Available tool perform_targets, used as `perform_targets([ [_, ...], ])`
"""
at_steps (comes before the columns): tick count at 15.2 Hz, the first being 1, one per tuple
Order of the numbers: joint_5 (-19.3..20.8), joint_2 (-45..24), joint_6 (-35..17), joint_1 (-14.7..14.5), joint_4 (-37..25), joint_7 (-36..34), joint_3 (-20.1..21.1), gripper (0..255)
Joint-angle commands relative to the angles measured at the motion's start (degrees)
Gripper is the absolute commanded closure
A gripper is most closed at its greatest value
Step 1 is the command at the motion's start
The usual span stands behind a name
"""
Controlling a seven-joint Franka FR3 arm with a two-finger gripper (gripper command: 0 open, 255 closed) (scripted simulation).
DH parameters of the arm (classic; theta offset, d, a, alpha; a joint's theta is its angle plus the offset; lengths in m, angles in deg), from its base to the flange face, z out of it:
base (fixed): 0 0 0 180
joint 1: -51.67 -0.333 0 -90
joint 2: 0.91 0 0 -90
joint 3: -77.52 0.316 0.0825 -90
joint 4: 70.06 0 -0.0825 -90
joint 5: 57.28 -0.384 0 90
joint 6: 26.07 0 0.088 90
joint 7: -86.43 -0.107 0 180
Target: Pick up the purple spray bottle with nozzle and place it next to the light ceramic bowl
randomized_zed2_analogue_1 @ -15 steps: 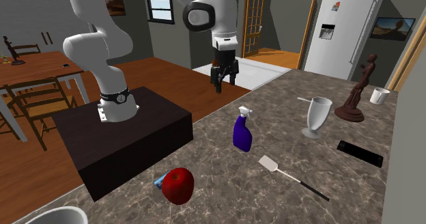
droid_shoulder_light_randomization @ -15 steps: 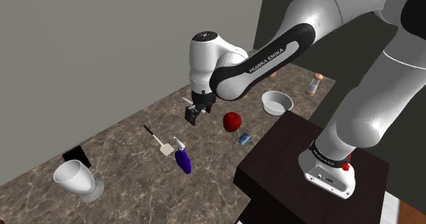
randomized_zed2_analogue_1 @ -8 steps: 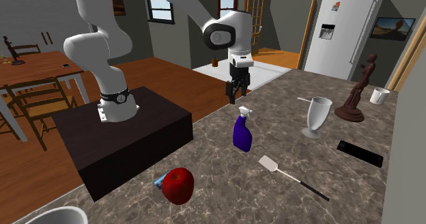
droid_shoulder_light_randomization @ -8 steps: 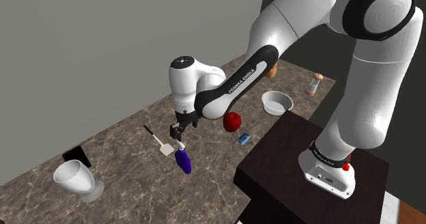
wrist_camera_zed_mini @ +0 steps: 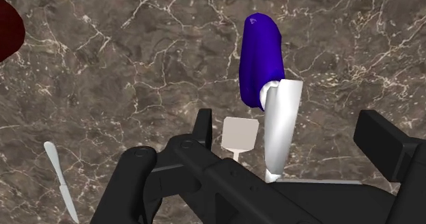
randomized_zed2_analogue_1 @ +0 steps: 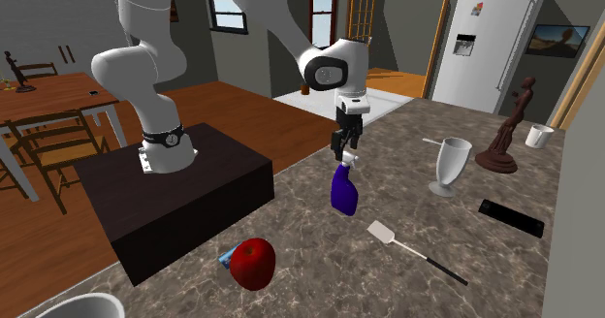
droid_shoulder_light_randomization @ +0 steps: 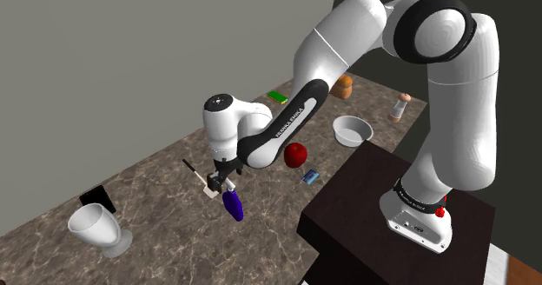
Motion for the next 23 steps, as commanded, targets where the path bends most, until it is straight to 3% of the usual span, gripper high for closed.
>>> perform_targets([
  [1, 0.9, -1.4, -1.1, -0.6, -0.3, -0.7, -0.7, 0],
  [11, 1.9, -3.0, -2.4, -1.2, -0.5, -1.3, -1.4, 0],
  [12, 1.9, -3.0, -2.4, -1.2, -0.5, -1.3, -1.4, 255],
  [23, 1.1, -1.8, -1.4, -0.7, -0.4, -0.8, -0.8, 255],
])
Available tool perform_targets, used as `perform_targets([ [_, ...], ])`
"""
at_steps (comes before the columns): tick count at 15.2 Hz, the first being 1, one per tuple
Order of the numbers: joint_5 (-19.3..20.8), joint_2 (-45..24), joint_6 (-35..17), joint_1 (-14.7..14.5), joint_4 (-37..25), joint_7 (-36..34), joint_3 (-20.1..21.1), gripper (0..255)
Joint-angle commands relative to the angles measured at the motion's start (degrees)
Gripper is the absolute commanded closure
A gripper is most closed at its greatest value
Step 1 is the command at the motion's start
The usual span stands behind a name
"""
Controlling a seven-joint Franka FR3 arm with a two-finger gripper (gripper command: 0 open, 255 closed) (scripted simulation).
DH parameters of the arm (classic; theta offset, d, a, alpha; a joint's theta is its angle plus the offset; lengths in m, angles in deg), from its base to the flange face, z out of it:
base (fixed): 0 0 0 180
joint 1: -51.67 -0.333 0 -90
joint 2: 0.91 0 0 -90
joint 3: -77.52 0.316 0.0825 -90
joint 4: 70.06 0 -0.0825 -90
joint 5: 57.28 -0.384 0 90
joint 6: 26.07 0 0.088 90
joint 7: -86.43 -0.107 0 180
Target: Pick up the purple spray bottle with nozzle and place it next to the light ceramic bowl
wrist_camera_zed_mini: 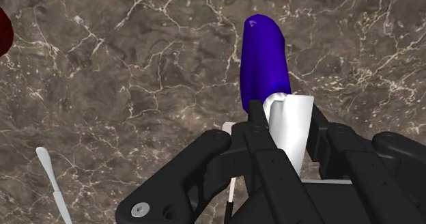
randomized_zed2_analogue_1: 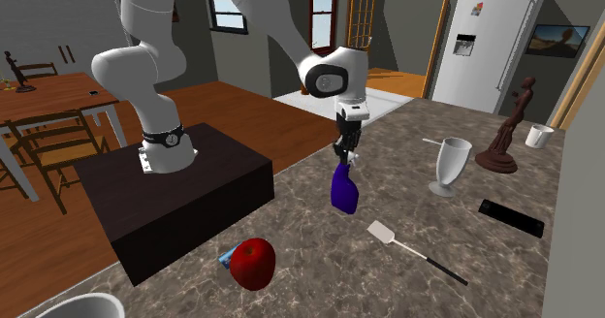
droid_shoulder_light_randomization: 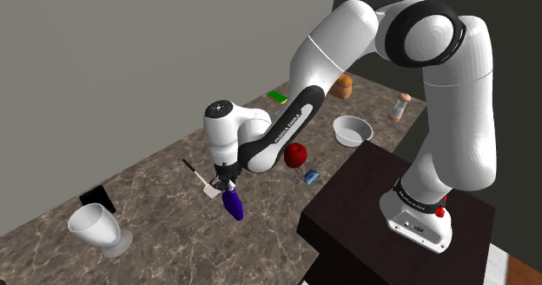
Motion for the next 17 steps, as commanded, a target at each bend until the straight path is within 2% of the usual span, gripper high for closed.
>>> perform_targets([
  [1, -0.7, 1.1, 0.9, 0.4, 0.2, 0.5, 0.5, 255],
  [17, -6.8, 10.0, 9.9, 3.3, -0.7, 4.6, 4.5, 255],
])
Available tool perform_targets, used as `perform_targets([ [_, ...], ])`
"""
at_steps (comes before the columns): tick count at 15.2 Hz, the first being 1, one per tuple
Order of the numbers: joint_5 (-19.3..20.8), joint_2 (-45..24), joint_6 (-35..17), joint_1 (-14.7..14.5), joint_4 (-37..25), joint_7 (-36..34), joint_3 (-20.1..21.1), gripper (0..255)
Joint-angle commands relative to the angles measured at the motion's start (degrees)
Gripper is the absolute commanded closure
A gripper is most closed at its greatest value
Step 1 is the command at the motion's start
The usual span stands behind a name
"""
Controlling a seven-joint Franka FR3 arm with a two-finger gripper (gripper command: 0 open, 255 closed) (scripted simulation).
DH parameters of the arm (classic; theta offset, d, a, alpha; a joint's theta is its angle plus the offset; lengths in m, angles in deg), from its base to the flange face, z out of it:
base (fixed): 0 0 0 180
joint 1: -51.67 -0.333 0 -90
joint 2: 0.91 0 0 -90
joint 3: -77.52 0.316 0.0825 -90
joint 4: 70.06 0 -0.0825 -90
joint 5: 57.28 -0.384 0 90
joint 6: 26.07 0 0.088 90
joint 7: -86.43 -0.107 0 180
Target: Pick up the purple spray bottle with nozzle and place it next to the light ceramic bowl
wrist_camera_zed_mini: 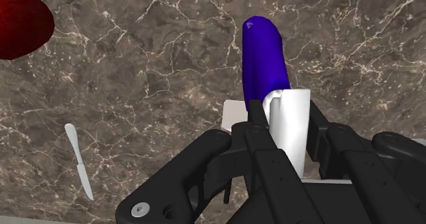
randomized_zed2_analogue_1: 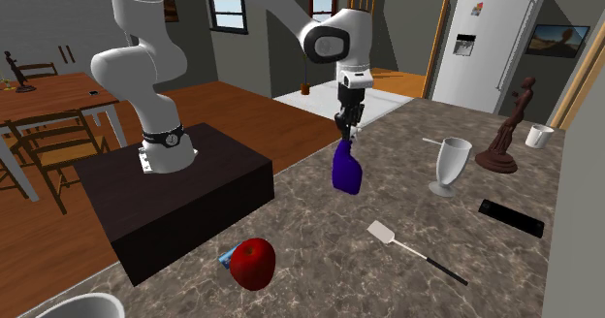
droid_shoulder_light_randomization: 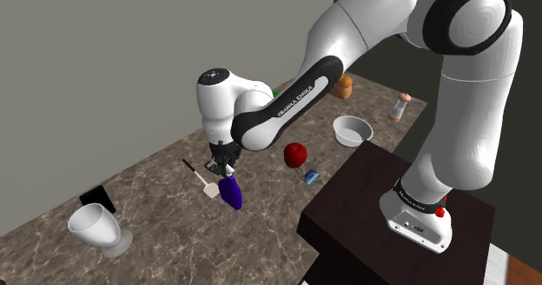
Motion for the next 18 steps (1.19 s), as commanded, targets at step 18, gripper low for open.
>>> perform_targets([
  [18, -6.0, 8.2, 12.3, 1.9, -5.2, 4.2, 2.4, 255],
])
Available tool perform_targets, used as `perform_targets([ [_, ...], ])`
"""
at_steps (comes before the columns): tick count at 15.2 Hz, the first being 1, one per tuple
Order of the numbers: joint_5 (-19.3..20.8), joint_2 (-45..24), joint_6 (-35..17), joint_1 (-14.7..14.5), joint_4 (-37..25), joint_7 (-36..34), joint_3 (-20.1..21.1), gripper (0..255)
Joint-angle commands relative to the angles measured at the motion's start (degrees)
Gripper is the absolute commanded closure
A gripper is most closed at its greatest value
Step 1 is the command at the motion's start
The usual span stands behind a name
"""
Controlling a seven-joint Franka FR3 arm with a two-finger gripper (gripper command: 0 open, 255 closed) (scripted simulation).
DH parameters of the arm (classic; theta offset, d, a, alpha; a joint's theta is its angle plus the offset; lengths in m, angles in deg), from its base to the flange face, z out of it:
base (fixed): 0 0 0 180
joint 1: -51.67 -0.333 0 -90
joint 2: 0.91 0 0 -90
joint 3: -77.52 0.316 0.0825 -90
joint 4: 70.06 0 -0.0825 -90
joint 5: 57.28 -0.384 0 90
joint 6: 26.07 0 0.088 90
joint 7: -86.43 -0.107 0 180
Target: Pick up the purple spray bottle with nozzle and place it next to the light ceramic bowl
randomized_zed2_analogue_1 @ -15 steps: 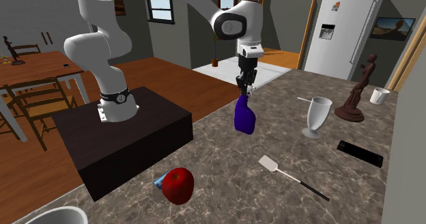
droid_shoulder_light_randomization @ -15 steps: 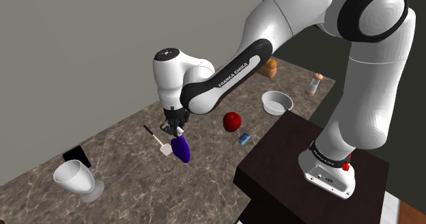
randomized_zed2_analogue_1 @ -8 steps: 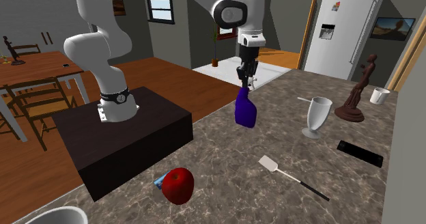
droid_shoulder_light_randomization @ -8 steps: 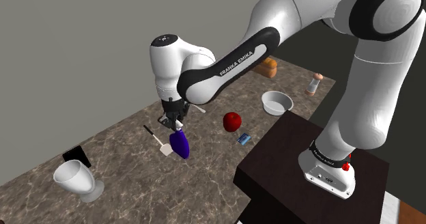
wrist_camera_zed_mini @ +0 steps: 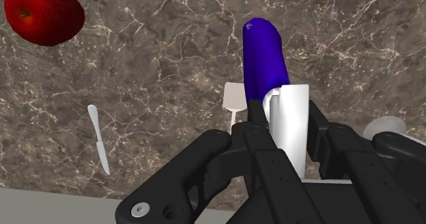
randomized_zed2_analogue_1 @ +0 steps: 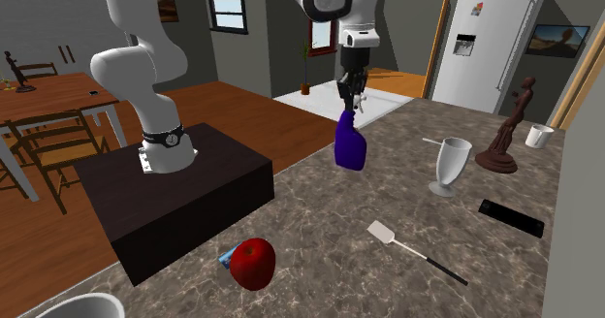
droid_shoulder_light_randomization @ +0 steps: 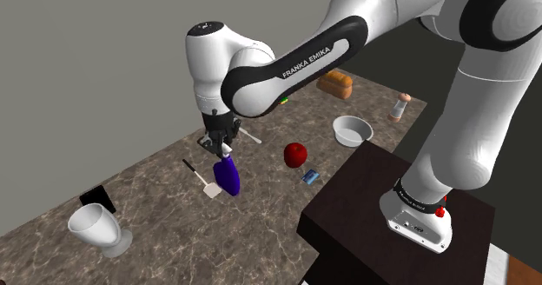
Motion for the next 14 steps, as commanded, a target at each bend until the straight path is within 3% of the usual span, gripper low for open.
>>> perform_targets([
  [1, -0.5, 0.6, 1.3, 0.1, -0.7, 0.4, 0.1, 255],
  [14, -2.7, 3.8, 10.4, 0.5, -7.2, 2.0, 0.6, 255],
])
